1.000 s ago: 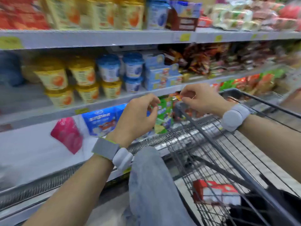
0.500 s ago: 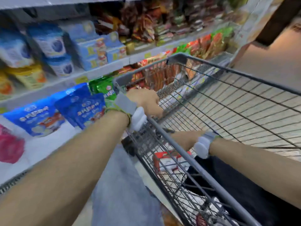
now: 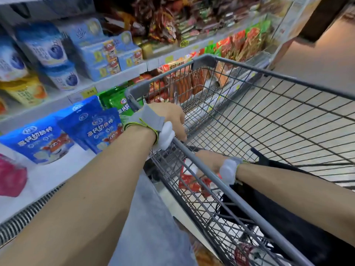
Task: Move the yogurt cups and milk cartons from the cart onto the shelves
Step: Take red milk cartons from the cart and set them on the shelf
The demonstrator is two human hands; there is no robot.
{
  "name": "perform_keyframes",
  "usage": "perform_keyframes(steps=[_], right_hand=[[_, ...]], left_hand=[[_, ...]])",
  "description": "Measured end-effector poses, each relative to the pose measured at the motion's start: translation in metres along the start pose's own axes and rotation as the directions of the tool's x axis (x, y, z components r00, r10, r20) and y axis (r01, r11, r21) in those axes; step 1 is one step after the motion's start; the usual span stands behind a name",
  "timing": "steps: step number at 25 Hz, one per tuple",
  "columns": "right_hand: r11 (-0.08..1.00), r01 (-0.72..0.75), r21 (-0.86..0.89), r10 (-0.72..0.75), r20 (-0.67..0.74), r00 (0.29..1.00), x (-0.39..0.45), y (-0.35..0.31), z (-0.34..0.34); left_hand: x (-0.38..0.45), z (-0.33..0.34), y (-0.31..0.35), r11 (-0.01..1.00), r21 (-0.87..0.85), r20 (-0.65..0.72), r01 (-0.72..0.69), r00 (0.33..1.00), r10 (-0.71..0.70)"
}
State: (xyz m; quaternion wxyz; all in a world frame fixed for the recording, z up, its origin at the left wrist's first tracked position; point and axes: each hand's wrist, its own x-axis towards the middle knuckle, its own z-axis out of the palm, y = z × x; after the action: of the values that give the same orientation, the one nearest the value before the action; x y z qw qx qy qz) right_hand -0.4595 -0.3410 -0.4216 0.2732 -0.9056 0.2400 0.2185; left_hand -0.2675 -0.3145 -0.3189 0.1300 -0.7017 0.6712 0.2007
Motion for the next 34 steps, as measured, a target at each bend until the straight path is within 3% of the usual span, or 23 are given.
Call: perform_keyframes(steps=[4, 8, 11, 14, 15, 17, 19, 20, 22, 24, 27, 30, 34], right_hand=[[0.925, -0.097, 0.366, 0.132, -0.072, 0.989, 0.008, 0.024, -0.043], [0.613, 0.082, 0.786, 0.077, -0.163, 0.984, 0.001, 0.044, -0.074], [0.468, 0.132, 0.874, -0.012, -0.143, 0.99, -0.002, 0.043, -0.08], [0.465, 0.159, 0.871, -0.088, -0.134, 0.987, -0.002, 0.037, -0.072], [0.49, 0.165, 0.856, -0.119, -0.122, 0.985, 0.001, 0.035, -0.067], [0.679, 0.132, 0.722, -0.155, -0.034, 0.987, 0.004, 0.03, -0.048], [0.929, 0.007, 0.37, -0.049, 0.105, 0.993, 0.009, 0.04, -0.02], [0.99, -0.044, 0.135, 0.02, 0.172, 0.985, 0.006, 0.046, -0.008], [0.978, 0.004, -0.209, 0.051, 0.256, 0.965, 0.001, 0.056, 0.019], [0.948, 0.032, -0.317, 0.056, 0.265, 0.963, -0.012, 0.052, 0.032], [0.886, 0.012, -0.463, 0.07, 0.161, 0.984, -0.016, 0.043, 0.041], [0.871, -0.077, -0.485, 0.142, 0.1, 0.985, -0.013, 0.041, 0.043], [0.925, -0.224, -0.307, 0.226, -0.03, 0.974, -0.012, 0.042, 0.026]], left_hand=[[-0.006, -0.006, 0.004, 0.994, -0.11, 0.037, -0.013, 0.999, 0.017], [0.0, -0.003, -0.001, 0.99, -0.143, 0.047, 0.015, 0.999, -0.009], [0.003, -0.005, 0.0, 0.981, -0.192, 0.029, 0.003, 1.0, 0.002], [-0.002, -0.005, 0.001, 0.985, -0.175, 0.011, 0.0, 1.0, 0.002], [-0.003, -0.004, 0.002, 0.992, -0.125, -0.014, -0.011, 1.0, 0.01], [-0.006, 0.002, 0.0, 0.999, -0.038, -0.054, -0.005, 0.999, 0.003], [-0.008, 0.005, 0.002, 0.999, 0.034, -0.075, 0.016, 0.997, -0.013], [-0.008, 0.004, 0.002, 0.999, 0.039, -0.077, 0.027, 0.997, -0.024], [-0.008, 0.001, 0.001, 0.996, -0.048, -0.069, 0.072, 0.995, -0.075], [-0.006, -0.001, 0.001, 0.99, -0.117, -0.093, 0.085, 0.991, -0.096], [-0.008, 0.0, 0.002, 0.988, -0.134, -0.135, 0.079, 0.986, -0.097], [-0.011, -0.001, 0.001, 0.986, -0.15, -0.172, 0.077, 0.98, -0.103], [-0.02, -0.002, 0.0, 0.977, -0.21, -0.256, 0.036, 0.962, -0.091]])
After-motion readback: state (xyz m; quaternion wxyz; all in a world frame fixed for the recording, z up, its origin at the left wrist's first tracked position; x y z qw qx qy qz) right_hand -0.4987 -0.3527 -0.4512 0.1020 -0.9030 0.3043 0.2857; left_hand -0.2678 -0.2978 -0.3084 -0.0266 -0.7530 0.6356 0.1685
